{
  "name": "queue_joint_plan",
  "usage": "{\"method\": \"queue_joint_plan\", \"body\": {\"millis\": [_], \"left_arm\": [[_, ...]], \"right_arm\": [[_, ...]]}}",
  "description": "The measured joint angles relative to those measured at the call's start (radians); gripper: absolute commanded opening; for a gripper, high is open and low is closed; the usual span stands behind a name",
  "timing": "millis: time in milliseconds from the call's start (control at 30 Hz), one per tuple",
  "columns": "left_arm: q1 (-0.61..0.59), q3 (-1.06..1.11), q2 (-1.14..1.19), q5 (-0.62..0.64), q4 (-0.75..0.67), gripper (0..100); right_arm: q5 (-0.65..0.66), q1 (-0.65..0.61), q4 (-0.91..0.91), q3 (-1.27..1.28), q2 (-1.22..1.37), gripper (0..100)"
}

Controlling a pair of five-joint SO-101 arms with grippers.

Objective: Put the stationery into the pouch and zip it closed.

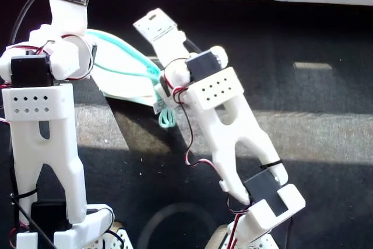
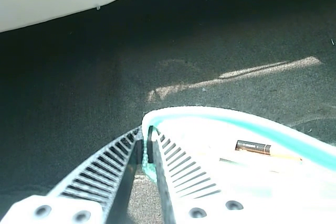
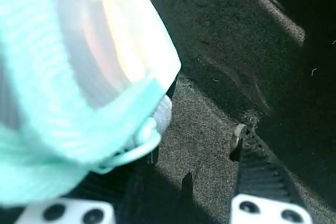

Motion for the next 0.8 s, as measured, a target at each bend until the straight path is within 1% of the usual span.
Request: {"method": "queue_joint_plan", "body": {"millis": [100, 267, 433, 500, 533, 633, 700, 800], "left_arm": [[0.000, 0.000, 0.000, 0.000, 0.000, 1], [0.000, 0.000, 0.000, 0.000, 0.000, 1], [0.000, 0.000, 0.000, 0.000, 0.000, 1], [0.000, 0.000, 0.000, 0.000, 0.000, 1], [0.000, 0.000, 0.000, 0.000, 0.000, 1], [0.000, 0.000, 0.000, 0.000, 0.000, 1], [0.000, 0.000, 0.000, 0.000, 0.000, 1], [0.000, 0.000, 0.000, 0.000, 0.000, 1]], "right_arm": [[0.000, -0.037, 0.002, 0.000, -0.028, 23.1], [0.000, -0.038, -0.034, 0.000, -0.035, 23.1], [0.000, 0.009, -0.080, 0.000, -0.003, 23.1], [0.000, 0.037, -0.083, 0.000, 0.017, 20.3], [0.000, 0.051, -0.086, 0.000, 0.025, 16.6], [0.000, 0.068, -0.091, 0.002, 0.029, 0.1], [0.000, 0.069, -0.091, 0.002, 0.029, 3.6], [0.000, 0.071, -0.091, 0.002, 0.029, 4.7]]}}
